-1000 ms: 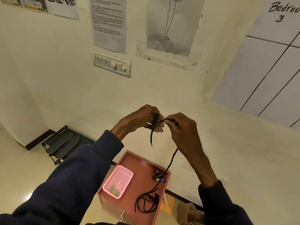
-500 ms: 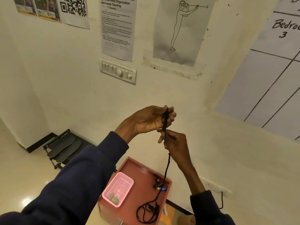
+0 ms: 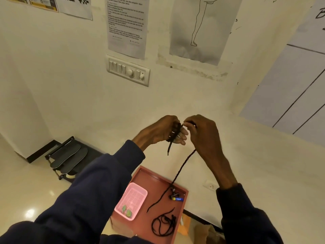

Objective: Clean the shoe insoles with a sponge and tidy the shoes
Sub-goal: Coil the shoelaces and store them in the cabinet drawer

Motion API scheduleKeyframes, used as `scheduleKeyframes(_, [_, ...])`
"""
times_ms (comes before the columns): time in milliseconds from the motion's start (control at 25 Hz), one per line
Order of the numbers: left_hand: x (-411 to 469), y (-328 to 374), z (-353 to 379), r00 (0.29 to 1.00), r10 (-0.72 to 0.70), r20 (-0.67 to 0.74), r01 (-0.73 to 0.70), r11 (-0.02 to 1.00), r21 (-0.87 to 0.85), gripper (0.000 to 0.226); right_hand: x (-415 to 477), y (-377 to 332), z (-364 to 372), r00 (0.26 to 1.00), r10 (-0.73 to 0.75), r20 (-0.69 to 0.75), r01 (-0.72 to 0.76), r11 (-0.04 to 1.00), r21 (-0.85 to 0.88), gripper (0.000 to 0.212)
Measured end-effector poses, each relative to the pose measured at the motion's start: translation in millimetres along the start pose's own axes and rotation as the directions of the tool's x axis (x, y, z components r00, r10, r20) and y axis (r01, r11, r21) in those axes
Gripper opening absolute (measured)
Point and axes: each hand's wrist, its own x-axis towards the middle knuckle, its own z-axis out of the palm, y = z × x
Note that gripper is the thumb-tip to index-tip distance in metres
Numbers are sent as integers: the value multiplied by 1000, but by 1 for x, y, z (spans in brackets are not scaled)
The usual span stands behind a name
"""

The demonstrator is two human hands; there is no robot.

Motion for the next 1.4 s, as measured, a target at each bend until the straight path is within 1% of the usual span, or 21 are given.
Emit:
scheduleKeyframes(80, [-2, -3, -8, 995, -74, 74, 79, 994, -70, 40, 12, 5, 10, 999, 39, 0, -38, 986, 165, 11])
scheduleKeyframes(120, [-5, -5, -11, 990, -88, 107, 104, 982, -160, 36, 13, 8, 18, 993, 112, 43, -120, 952, 282, 14])
scheduleKeyframes(200, [-6, -12, -22, 984, -65, 166, 123, 921, -368, 32, 4, 10, 37, 941, 276, 195, -337, 809, 482, 24])
scheduleKeyframes(240, [-5, -17, -28, 984, -39, 176, 118, 876, -468, 33, -5, 10, 48, 916, 318, 243, -400, 750, 527, 31])
scheduleKeyframes(320, [-1, -28, -37, 982, 27, 187, 103, 753, -650, 35, -25, 7, 70, 890, 368, 268, -455, 708, 540, 37])
scheduleKeyframes(400, [8, -40, -43, 976, 105, 191, 80, 643, -762, 38, -42, 0, 87, 865, 406, 296, -501, 665, 554, 30])
scheduleKeyframes(440, [13, -44, -47, 973, 146, 181, 55, 612, -789, 39, -51, -5, 93, 858, 407, 314, -514, 655, 555, 26])
scheduleKeyframes(520, [26, -51, -53, 972, 201, 125, -28, 623, -782, 41, -65, -12, 100, 856, 393, 335, -515, 691, 507, 22])
scheduleKeyframes(600, [38, -53, -58, 977, 212, 33, -114, 643, -758, 39, -73, -17, 102, 861, 368, 351, -499, 749, 437, 21])
scheduleKeyframes(680, [47, -54, -61, 980, 195, -30, -143, 597, -790, 37, -77, -23, 99, 866, 333, 373, -469, 800, 374, 22])
scheduleKeyframes(760, [54, -58, -64, 985, 169, -33, -126, 575, -808, 36, -78, -27, 97, 876, 294, 382, -424, 847, 321, 27])
scheduleKeyframes(800, [56, -61, -66, 988, 153, -19, -110, 614, -782, 37, -76, -28, 96, 886, 282, 367, -396, 873, 286, 27])
scheduleKeyframes(840, [56, -63, -66, 992, 124, 11, -78, 686, -723, 38, -72, -27, 95, 900, 281, 333, -368, 900, 236, 25])
scheduleKeyframes(920, [51, -66, -66, 999, 14, 45, 11, 854, -520, 39, -58, -22, 91, 940, 266, 212, -288, 955, 78, 18])
scheduleKeyframes(960, [46, -68, -64, 997, -54, 51, 71, 906, -417, 39, -47, -16, 90, 958, 239, 158, -242, 970, 0, 15])
scheduleKeyframes(1040, [36, -76, -64, 971, -189, 145, 222, 937, -269, 42, -26, 1, 91, 970, 214, 112, -210, 976, -50, 14])
scheduleKeyframes(1120, [31, -85, -68, 921, -282, 270, 343, 915, -214, 44, -19, 13, 98, 950, 289, 121, -302, 947, 110, 12])
scheduleKeyframes(1200, [29, -98, -77, 884, -304, 355, 428, 832, -352, 37, -32, 17, 111, 903, 397, 163, -428, 863, 268, 14])
scheduleKeyframes(1240, [29, -103, -81, 878, -273, 393, 445, 769, -460, 33, -46, 15, 118, 879, 438, 189, -477, 823, 308, 18])
scheduleKeyframes(1320, [30, -111, -88, 904, -156, 397, 400, 634, -662, 31, -77, 6, 133, 834, 487, 258, -551, 741, 383, 26])
scheduleKeyframes(1400, [36, -117, -90, 954, -27, 300, 265, 550, -792, 36, -106, -3, 146, 795, 499, 344, -606, 670, 428, 25])
